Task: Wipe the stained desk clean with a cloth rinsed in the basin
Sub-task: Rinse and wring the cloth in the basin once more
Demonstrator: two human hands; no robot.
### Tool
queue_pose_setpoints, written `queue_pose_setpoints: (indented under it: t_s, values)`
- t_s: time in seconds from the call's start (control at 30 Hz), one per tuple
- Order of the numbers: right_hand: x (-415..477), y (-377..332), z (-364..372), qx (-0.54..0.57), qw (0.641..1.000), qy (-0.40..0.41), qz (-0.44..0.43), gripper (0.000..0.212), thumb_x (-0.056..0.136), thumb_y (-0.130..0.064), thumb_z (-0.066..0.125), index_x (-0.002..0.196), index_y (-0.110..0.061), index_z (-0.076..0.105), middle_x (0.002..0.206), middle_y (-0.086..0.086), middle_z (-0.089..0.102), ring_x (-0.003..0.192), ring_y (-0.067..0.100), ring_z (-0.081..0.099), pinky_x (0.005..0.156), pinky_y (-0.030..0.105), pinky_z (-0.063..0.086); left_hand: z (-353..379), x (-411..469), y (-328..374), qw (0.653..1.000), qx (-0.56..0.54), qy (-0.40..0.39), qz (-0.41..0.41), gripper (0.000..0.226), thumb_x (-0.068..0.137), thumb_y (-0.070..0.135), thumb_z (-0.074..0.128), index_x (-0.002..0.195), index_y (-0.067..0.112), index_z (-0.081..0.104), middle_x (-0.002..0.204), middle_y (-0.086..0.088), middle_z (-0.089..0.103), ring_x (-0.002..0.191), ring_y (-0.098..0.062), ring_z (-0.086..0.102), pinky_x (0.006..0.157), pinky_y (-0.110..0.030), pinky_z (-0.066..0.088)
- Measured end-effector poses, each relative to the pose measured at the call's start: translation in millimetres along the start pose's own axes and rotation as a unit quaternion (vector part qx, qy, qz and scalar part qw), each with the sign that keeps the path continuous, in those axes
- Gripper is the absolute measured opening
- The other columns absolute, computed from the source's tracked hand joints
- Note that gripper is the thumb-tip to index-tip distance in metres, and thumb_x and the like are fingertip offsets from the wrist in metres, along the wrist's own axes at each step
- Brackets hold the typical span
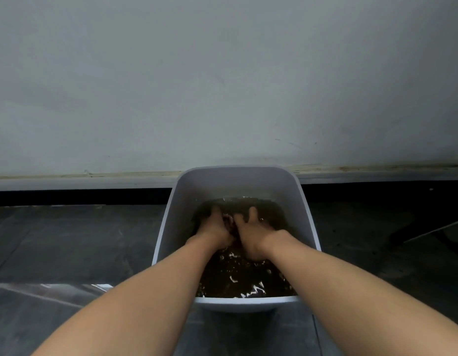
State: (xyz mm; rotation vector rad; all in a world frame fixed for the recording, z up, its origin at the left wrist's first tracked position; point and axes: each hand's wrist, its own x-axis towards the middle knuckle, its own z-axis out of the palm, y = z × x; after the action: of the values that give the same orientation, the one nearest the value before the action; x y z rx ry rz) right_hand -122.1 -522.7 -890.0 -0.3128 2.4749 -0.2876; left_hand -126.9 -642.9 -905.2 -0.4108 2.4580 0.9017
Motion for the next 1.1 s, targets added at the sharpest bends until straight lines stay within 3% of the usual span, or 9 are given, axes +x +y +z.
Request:
queue_pose_setpoints:
  t_s: [0.1, 0.2, 0.3, 0.4, 0.5, 0.7, 0.9, 1.0, 1.1]
  values:
    - [10.6, -3.5, 4.5, 0.082, 0.996, -0.007, 0.024, 0.087, 0.090, -0.001, 0.063, 0.158, -0.016, 0.011, 0.160, 0.022, 0.017, 0.140, 0.040, 0.038, 0.113, 0.043, 0.038, 3.5, 6.7, 0.4, 1.000, 0.002, -0.004, 0.012, 0.070, 0.089, 0.019, 0.069, 0.148, 0.013, 0.033, 0.133, -0.014, 0.056, 0.118, -0.030, 0.058, 0.098, -0.039, 0.050]
    - [17.5, -8.6, 4.0, 0.234, 0.969, 0.051, 0.063, 0.059, 0.093, -0.006, 0.062, 0.145, -0.013, 0.034, 0.139, 0.015, 0.051, 0.126, 0.033, 0.052, 0.101, 0.040, 0.048, -4.8, 0.0, 7.8, 0.954, -0.256, -0.122, -0.099, 0.031, 0.101, 0.027, 0.056, 0.123, 0.006, 0.057, 0.091, -0.015, 0.069, 0.074, -0.026, 0.067, 0.063, -0.036, 0.056]
    - [14.3, -16.9, -1.1, 0.374, 0.914, 0.116, 0.109, 0.027, 0.103, -0.018, 0.048, 0.129, -0.009, 0.047, 0.119, 0.017, 0.062, 0.097, 0.030, 0.065, 0.068, 0.034, 0.054, -9.0, -1.9, 12.7, 0.890, -0.402, -0.139, -0.163, 0.026, 0.103, 0.021, 0.047, 0.084, 0.008, 0.059, 0.049, -0.006, 0.058, 0.037, -0.015, 0.052, 0.038, -0.019, 0.040]
    - [4.1, -33.7, -4.4, 0.385, 0.900, 0.156, 0.136, 0.024, 0.106, -0.025, 0.036, 0.118, -0.008, 0.049, 0.105, 0.017, 0.065, 0.076, 0.026, 0.061, 0.046, 0.027, 0.042, -10.6, -5.9, 18.0, 0.864, -0.466, -0.112, -0.157, 0.031, 0.103, 0.018, 0.046, 0.075, 0.010, 0.057, 0.052, -0.006, 0.058, 0.041, -0.016, 0.053, 0.042, -0.023, 0.041]
    - [-5.0, -42.6, -0.5, 0.366, 0.906, 0.168, 0.128, 0.034, 0.110, -0.026, 0.021, 0.121, -0.011, 0.050, 0.081, 0.004, 0.052, 0.066, 0.016, 0.050, 0.062, 0.032, 0.042, -12.3, -13.3, 20.5, 0.824, -0.532, -0.109, -0.162, 0.026, 0.104, 0.024, 0.050, 0.089, 0.008, 0.064, 0.079, -0.012, 0.065, 0.071, -0.025, 0.060, 0.061, -0.036, 0.050]
    - [-22.4, -31.2, -14.3, 0.225, 0.958, 0.173, 0.045, 0.026, 0.099, -0.010, 0.047, 0.124, -0.008, 0.042, 0.127, 0.018, 0.060, 0.117, 0.035, 0.059, 0.096, 0.040, 0.045, -16.6, -17.3, 16.0, 0.866, -0.456, -0.161, -0.125, 0.038, 0.106, 0.031, 0.045, 0.071, 0.016, 0.049, 0.042, 0.004, 0.037, 0.028, -0.004, 0.024, 0.028, -0.013, 0.018]
    - [-14.0, -6.1, -16.1, 0.062, 0.990, 0.115, 0.052, 0.036, 0.099, -0.006, 0.051, 0.135, -0.009, 0.045, 0.142, 0.020, 0.035, 0.118, 0.038, 0.057, 0.102, 0.041, 0.044, -9.0, -12.2, 11.3, 0.929, -0.326, -0.155, -0.084, 0.007, 0.100, 0.012, 0.057, 0.102, 0.005, 0.059, 0.067, -0.002, 0.052, 0.050, -0.008, 0.044, 0.039, -0.016, 0.034]
    - [-9.2, -1.2, -10.6, -0.040, 0.995, 0.066, 0.058, 0.049, 0.097, -0.003, 0.054, 0.143, -0.007, 0.038, 0.147, 0.021, 0.016, 0.119, 0.040, 0.054, 0.108, 0.044, 0.043, -3.7, -1.6, 1.7, 0.989, -0.144, -0.044, -0.002, 0.051, 0.086, 0.008, 0.073, 0.129, 0.015, 0.046, 0.110, -0.008, 0.063, 0.092, -0.024, 0.065, 0.068, -0.027, 0.056]
    - [-5.0, -4.8, -5.5, -0.076, 0.995, 0.024, 0.057, 0.064, 0.096, -0.003, 0.055, 0.153, -0.008, 0.027, 0.156, 0.022, 0.004, 0.133, 0.045, 0.041, 0.111, 0.049, 0.040, 5.7, 1.9, -2.2, 0.996, 0.055, -0.057, 0.032, 0.085, 0.090, 0.019, 0.068, 0.157, 0.019, 0.015, 0.152, -0.014, 0.039, 0.135, -0.033, 0.044, 0.111, -0.039, 0.041]
